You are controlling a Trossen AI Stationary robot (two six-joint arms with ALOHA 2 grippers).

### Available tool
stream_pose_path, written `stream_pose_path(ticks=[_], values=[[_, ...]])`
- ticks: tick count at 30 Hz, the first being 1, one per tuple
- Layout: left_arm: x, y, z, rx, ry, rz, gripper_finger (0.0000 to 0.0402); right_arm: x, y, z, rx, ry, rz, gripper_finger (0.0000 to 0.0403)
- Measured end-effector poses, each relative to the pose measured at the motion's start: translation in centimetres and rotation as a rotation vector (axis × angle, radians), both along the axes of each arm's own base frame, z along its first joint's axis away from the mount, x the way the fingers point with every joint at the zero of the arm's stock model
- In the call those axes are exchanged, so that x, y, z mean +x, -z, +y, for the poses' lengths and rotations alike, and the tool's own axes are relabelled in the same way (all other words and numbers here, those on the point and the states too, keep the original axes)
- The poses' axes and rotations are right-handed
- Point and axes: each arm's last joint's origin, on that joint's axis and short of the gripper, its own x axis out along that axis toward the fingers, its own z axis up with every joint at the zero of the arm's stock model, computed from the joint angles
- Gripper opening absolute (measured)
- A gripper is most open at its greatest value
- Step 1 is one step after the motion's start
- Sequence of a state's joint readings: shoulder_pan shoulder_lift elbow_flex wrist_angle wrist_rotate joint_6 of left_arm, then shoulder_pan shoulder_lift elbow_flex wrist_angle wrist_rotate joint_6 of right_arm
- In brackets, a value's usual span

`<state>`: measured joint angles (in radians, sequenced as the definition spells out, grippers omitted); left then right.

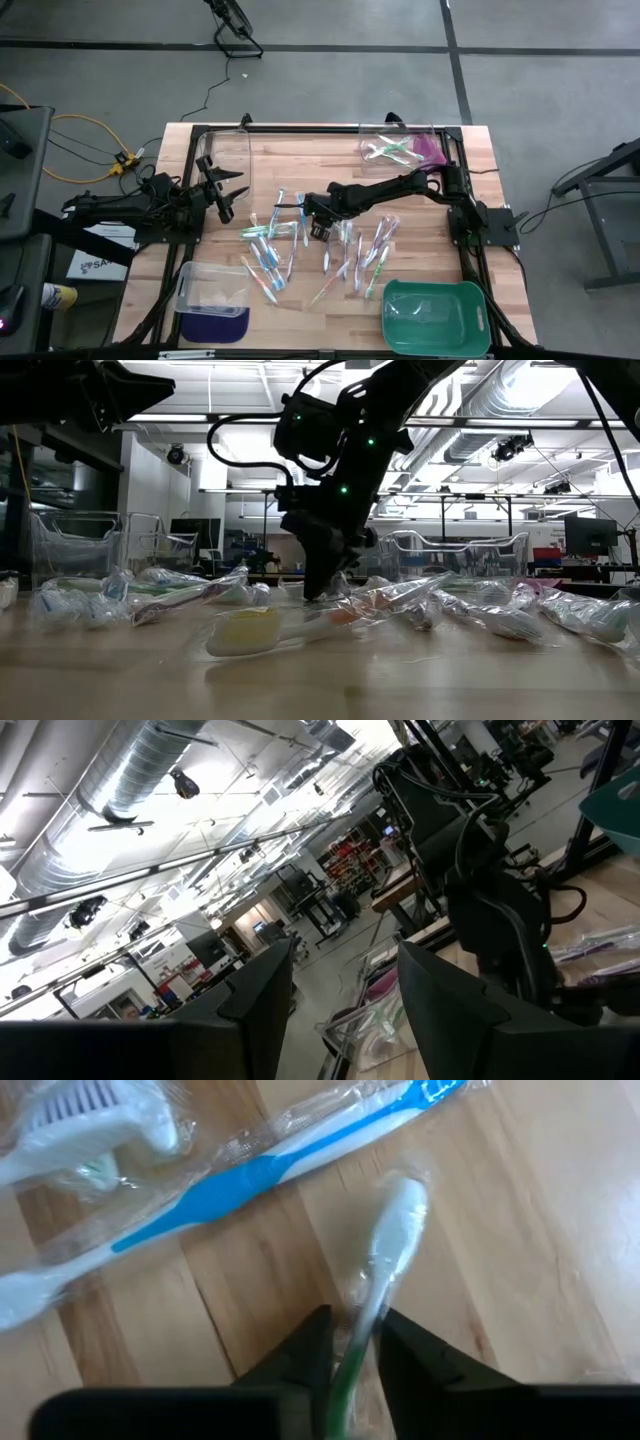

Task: Pick & Place Toothbrushes
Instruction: Put the green toothbrush into the top right transparent bin

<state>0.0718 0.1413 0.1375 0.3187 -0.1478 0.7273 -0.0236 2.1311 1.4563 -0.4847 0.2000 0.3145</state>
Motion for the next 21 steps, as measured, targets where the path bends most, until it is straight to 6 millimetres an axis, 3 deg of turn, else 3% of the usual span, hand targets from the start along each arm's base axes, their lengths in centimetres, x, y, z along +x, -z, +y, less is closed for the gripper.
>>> stream_pose_path(ticks=[6,14,21], values=[[0.0,0.0,0.0,0.0,0.0,0.0,0.0177,0.0,0.0,-0.1,0.004,-0.005,-0.003,0.0015],[0.0,0.0,0.0,0.0,0.0,0.0,0.0177,0.6,-0.2,-0.2,-0.013,-0.017,-0.062,0.0017],[0.0,0.0,0.0,-0.001,-0.003,0.003,0.0177,1.1,-1.7,-0.2,-0.032,-0.021,-0.161,0.0015]])
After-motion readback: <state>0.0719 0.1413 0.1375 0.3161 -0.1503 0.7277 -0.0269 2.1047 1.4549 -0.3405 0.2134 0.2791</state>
